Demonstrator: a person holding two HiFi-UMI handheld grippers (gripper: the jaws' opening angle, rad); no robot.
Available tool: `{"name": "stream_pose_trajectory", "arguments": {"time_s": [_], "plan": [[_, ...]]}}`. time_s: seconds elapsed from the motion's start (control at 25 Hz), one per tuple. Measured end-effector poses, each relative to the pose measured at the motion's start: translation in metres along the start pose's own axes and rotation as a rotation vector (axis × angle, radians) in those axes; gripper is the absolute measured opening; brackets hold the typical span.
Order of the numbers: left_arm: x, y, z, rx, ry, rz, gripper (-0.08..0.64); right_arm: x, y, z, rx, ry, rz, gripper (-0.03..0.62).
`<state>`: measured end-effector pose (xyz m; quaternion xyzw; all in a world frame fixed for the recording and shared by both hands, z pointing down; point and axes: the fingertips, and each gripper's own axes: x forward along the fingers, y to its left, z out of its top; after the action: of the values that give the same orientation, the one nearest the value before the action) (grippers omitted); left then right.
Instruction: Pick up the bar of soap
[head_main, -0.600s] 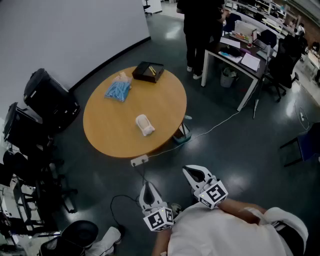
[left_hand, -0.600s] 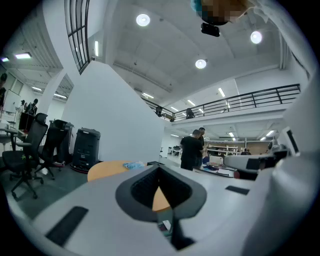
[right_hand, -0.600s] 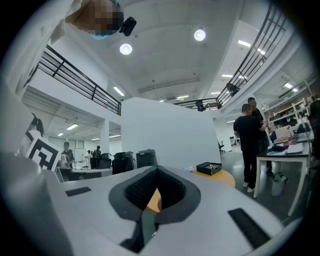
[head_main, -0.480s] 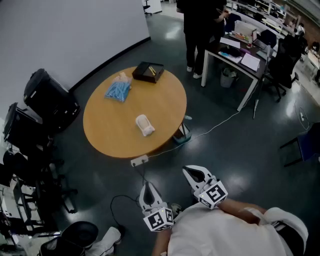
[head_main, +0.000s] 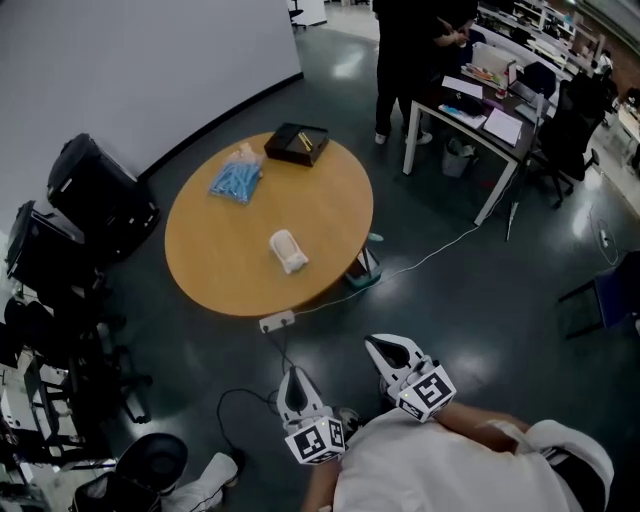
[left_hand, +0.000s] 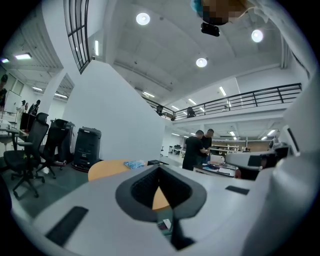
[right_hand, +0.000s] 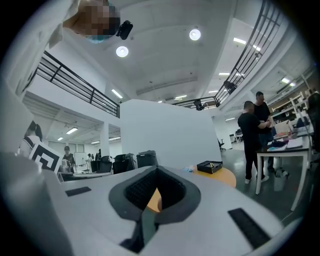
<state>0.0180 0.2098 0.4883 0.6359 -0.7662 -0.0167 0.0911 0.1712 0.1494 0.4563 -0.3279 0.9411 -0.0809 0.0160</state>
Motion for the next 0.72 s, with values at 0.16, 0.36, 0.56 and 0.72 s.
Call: {"name": "stream_pose_trajectory", "arguments": {"time_s": [0.16,0.36,0.56,0.72], "plan": [[0.007,-0.005,-0.003,-0.005,0.012,0.019,0.006,0.004,-0.010,-0.002,0.010,0.019,0.003,0.012],[0.019,-0.018,-0.016,-0.020,0.039,0.051,0.006,0.012,-0.033,-0.012,0.025,0.049,0.014,0.012],[0.047,-0.028,-0.020,-0.033,0.034,0.092,0.006,0.038,-0.056,-0.016,0.023,0.075,0.050,0.012],[0.075,-0.026,-0.006,-0.020,0.017,0.099,0.006,0.071,-0.064,-0.018,0.029,0.099,0.083,0.012]]}}
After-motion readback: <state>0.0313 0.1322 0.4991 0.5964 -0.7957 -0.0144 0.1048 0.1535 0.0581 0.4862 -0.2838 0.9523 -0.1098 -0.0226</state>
